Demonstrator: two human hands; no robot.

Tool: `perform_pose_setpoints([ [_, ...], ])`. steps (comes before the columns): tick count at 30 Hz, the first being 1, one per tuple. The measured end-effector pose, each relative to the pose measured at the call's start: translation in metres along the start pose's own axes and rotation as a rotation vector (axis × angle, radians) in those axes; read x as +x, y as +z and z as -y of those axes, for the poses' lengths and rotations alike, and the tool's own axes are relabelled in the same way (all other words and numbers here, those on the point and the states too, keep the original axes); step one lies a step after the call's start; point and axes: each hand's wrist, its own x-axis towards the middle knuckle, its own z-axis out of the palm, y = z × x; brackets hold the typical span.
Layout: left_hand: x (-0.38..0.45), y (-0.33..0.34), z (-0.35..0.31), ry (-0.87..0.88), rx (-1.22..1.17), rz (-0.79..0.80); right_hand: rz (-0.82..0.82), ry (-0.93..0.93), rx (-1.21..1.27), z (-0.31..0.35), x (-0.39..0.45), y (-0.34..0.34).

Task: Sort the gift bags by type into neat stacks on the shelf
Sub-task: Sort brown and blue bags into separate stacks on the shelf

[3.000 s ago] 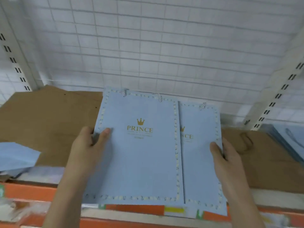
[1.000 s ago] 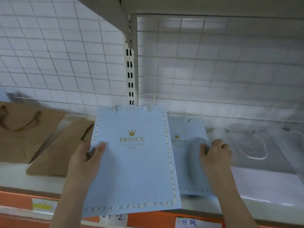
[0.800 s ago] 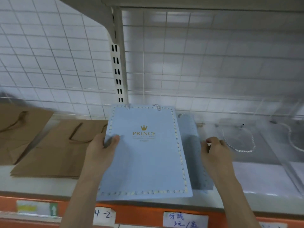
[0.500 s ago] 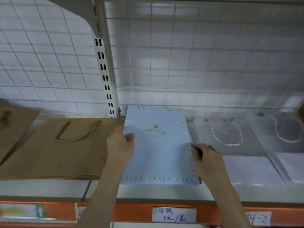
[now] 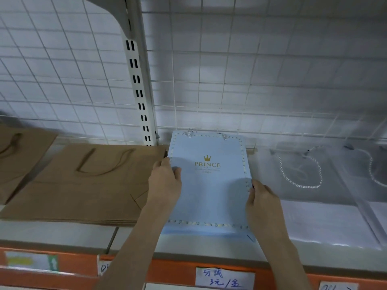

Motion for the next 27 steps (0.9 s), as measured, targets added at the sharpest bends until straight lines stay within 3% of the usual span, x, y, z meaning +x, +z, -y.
perform_pose_setpoints([
  [4, 0.004, -0.007, 0.001, 0.041, 0.035, 0.015, 0.027, 0.013, -0.121, 0.01, 0.002, 0.0],
  [8, 0.008, -0.025, 0.015, 0.084, -0.038, 0.092, -0.121, -0.078, -0.154, 0.035, -0.002, 0.008],
  [12, 0.007, -0.061, 0.047, 0.197, -0.007, 0.034, -0.19, -0.152, -0.15, 0.071, -0.019, 0.032],
  [18, 0.002, -0.162, 0.147, 0.245, 0.036, -0.064, -0.148, -0.223, -0.086, 0.167, -0.066, 0.085],
  [27, 0.022, -0.317, 0.308, 0.146, 0.109, -0.188, -0.056, -0.337, 0.063, 0.331, -0.131, 0.188],
])
